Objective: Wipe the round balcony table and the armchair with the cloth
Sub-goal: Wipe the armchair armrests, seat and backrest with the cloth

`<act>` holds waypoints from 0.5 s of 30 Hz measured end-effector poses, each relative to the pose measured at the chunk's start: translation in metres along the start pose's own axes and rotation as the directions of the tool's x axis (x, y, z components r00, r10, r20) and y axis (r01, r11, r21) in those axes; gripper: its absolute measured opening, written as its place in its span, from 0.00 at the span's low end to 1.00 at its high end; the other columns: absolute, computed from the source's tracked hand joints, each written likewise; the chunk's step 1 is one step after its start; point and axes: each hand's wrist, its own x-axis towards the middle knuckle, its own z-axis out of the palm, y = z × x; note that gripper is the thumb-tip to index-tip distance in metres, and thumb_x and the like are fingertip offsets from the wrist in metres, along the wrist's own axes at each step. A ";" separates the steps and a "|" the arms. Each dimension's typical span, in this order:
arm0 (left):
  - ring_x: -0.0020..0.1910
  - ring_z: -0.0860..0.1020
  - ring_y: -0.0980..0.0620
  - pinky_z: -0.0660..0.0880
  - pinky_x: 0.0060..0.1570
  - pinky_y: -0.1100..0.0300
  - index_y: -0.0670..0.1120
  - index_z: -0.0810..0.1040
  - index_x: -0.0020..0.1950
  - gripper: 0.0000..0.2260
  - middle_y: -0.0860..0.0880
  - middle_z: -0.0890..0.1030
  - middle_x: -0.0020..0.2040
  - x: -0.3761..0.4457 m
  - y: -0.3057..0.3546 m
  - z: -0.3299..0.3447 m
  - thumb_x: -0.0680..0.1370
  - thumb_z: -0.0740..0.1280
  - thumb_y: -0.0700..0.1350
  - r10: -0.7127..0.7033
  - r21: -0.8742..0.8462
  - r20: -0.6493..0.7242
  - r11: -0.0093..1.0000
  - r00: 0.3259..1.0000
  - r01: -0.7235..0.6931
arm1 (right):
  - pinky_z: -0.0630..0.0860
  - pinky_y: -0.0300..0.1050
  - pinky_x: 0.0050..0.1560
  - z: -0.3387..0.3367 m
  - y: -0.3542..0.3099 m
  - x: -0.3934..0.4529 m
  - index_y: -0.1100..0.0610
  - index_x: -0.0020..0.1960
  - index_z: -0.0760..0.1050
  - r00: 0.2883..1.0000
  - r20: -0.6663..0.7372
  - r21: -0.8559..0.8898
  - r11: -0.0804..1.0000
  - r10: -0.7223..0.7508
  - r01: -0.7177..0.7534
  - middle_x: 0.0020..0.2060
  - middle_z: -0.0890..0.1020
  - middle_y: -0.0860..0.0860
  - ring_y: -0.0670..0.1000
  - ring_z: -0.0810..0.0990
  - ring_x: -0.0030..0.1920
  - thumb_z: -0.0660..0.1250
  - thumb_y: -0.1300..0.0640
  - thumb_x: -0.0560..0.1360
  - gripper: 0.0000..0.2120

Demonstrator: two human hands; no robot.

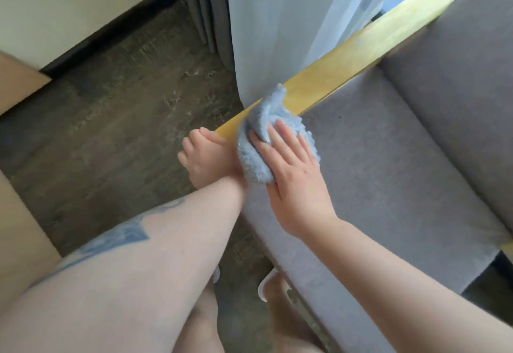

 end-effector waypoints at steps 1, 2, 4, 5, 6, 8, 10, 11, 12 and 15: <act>0.39 0.78 0.42 0.65 0.40 0.57 0.43 0.77 0.39 0.05 0.44 0.79 0.38 0.002 -0.005 0.005 0.71 0.65 0.44 0.074 0.054 0.016 0.996 0.997 -0.075 | 0.51 0.54 0.75 0.007 0.005 0.011 0.52 0.73 0.66 0.991 0.089 -0.048 0.993 -0.103 0.107 0.73 0.66 0.49 0.54 0.58 0.75 0.59 0.62 0.75 0.26; 0.38 0.78 0.45 0.69 0.39 0.56 0.44 0.77 0.38 0.04 0.46 0.78 0.37 0.003 -0.012 0.008 0.70 0.68 0.44 0.116 0.105 0.004 0.988 0.993 -0.116 | 0.51 0.54 0.75 0.013 0.008 0.022 0.52 0.73 0.66 0.970 0.169 -0.083 0.978 -0.176 0.191 0.74 0.65 0.50 0.54 0.57 0.76 0.58 0.61 0.76 0.26; 0.42 0.77 0.44 0.71 0.38 0.54 0.43 0.77 0.39 0.07 0.45 0.79 0.40 0.002 -0.007 0.007 0.76 0.64 0.44 0.023 0.026 -0.010 0.999 1.000 -0.023 | 0.49 0.53 0.75 0.020 0.023 0.041 0.52 0.74 0.63 0.947 0.236 -0.168 0.951 -0.219 0.261 0.74 0.63 0.50 0.53 0.56 0.76 0.55 0.57 0.75 0.27; 0.46 0.76 0.42 0.70 0.38 0.52 0.42 0.77 0.43 0.12 0.44 0.79 0.44 -0.002 0.001 0.003 0.79 0.58 0.46 -0.054 -0.032 -0.012 0.998 0.998 0.053 | 0.47 0.52 0.76 0.018 0.033 0.050 0.51 0.75 0.61 0.957 0.224 -0.226 0.945 -0.185 0.235 0.75 0.62 0.50 0.53 0.55 0.76 0.56 0.57 0.75 0.28; 0.50 0.75 0.42 0.68 0.37 0.51 0.43 0.77 0.47 0.17 0.45 0.79 0.48 -0.005 0.008 0.000 0.81 0.52 0.48 -0.110 -0.043 -0.009 0.993 0.994 0.110 | 0.44 0.52 0.76 0.014 0.043 0.055 0.51 0.76 0.59 0.975 0.193 -0.275 0.947 -0.113 0.165 0.76 0.60 0.50 0.53 0.52 0.77 0.57 0.58 0.75 0.30; 0.52 0.73 0.42 0.66 0.37 0.52 0.44 0.77 0.51 0.21 0.46 0.78 0.51 -0.010 0.009 -0.002 0.81 0.46 0.51 -0.088 -0.044 -0.039 0.995 0.995 0.087 | 0.42 0.51 0.76 0.004 0.054 0.055 0.53 0.77 0.57 0.994 0.091 -0.323 0.946 0.058 -0.025 0.77 0.58 0.51 0.53 0.49 0.77 0.61 0.62 0.74 0.32; 0.50 0.73 0.42 0.68 0.37 0.50 0.44 0.77 0.50 0.22 0.46 0.78 0.50 -0.009 0.006 -0.005 0.81 0.44 0.51 -0.052 -0.004 -0.040 0.999 0.998 0.052 | 0.41 0.52 0.75 0.005 0.048 0.045 0.54 0.76 0.59 0.991 0.081 -0.331 0.941 0.107 -0.075 0.76 0.58 0.53 0.54 0.48 0.77 0.60 0.62 0.74 0.31; 0.50 0.73 0.42 0.69 0.37 0.50 0.44 0.77 0.50 0.22 0.46 0.78 0.50 -0.007 0.006 -0.005 0.81 0.45 0.51 -0.053 -0.015 -0.033 0.999 0.998 0.052 | 0.41 0.52 0.75 0.008 0.043 0.040 0.54 0.76 0.60 0.989 0.133 -0.324 0.946 0.063 -0.016 0.76 0.58 0.53 0.54 0.48 0.77 0.59 0.61 0.74 0.30; 0.49 0.73 0.42 0.70 0.36 0.50 0.44 0.77 0.49 0.21 0.46 0.78 0.49 -0.006 0.006 -0.005 0.81 0.46 0.51 -0.053 -0.027 -0.028 0.998 0.998 0.052 | 0.42 0.52 0.75 0.011 0.040 0.039 0.54 0.75 0.61 0.979 0.205 -0.308 0.948 -0.016 0.080 0.76 0.59 0.52 0.54 0.49 0.77 0.57 0.59 0.74 0.29; 0.48 0.74 0.42 0.70 0.35 0.50 0.45 0.78 0.49 0.19 0.46 0.78 0.48 -0.008 0.007 -0.004 0.81 0.48 0.50 -0.069 -0.032 -0.015 0.997 0.997 0.069 | 0.45 0.52 0.76 0.005 0.053 0.063 0.52 0.75 0.61 0.944 0.279 -0.348 0.898 -0.176 0.271 0.75 0.62 0.50 0.52 0.53 0.77 0.54 0.56 0.75 0.28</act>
